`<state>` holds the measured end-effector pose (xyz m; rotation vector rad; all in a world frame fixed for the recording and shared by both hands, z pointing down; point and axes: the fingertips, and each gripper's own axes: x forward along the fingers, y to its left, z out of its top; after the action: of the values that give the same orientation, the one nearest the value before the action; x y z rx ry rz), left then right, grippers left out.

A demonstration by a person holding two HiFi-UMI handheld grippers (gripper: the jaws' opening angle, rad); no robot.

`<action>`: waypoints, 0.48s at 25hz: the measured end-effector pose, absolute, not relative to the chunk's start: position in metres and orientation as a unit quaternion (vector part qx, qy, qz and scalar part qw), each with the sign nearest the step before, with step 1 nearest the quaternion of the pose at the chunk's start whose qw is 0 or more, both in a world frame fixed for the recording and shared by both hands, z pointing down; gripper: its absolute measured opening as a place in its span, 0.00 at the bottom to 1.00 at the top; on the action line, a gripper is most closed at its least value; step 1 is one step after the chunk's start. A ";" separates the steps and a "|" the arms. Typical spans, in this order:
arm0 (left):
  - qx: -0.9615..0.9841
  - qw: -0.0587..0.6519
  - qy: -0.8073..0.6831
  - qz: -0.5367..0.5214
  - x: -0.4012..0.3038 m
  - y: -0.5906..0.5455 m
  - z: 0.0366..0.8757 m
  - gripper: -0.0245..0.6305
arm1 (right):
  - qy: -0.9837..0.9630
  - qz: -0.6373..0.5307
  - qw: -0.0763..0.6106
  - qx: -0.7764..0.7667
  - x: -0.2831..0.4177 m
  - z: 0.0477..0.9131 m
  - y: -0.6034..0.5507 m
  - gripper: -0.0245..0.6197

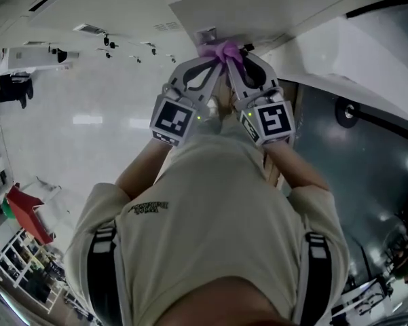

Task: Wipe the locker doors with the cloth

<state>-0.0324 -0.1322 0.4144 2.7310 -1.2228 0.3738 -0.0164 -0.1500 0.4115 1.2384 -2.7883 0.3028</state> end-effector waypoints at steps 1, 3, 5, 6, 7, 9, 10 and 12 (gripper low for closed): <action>0.899 0.067 -0.413 0.127 -0.038 -0.131 0.419 0.04 | -0.912 0.100 0.043 0.397 -0.022 0.416 -0.148 0.11; 0.891 0.072 -0.428 0.133 -0.049 -0.128 0.427 0.04 | -0.916 0.102 0.050 0.384 -0.033 0.425 -0.146 0.11; 0.884 0.077 -0.441 0.136 -0.058 -0.127 0.433 0.04 | -0.920 0.101 0.056 0.374 -0.042 0.432 -0.145 0.11; 0.880 0.079 -0.447 0.138 -0.062 -0.127 0.436 0.04 | -0.922 0.100 0.060 0.370 -0.046 0.436 -0.145 0.11; 0.877 0.081 -0.453 0.139 -0.066 -0.128 0.439 0.04 | -0.923 0.099 0.064 0.366 -0.050 0.440 -0.145 0.11; 0.871 0.085 -0.463 0.141 -0.071 -0.130 0.445 0.04 | -0.926 0.097 0.069 0.359 -0.056 0.447 -0.145 0.11; 0.869 0.087 -0.466 0.143 -0.073 -0.131 0.448 0.04 | -0.926 0.095 0.072 0.358 -0.058 0.450 -0.147 0.11; 0.865 0.094 -0.469 0.149 -0.075 -0.133 0.453 0.04 | -0.926 0.091 0.077 0.358 -0.060 0.455 -0.150 0.11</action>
<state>-0.0748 -0.1332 0.4528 2.5662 -1.3921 0.4407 -0.0600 -0.1502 0.4554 1.0719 -2.7752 0.2716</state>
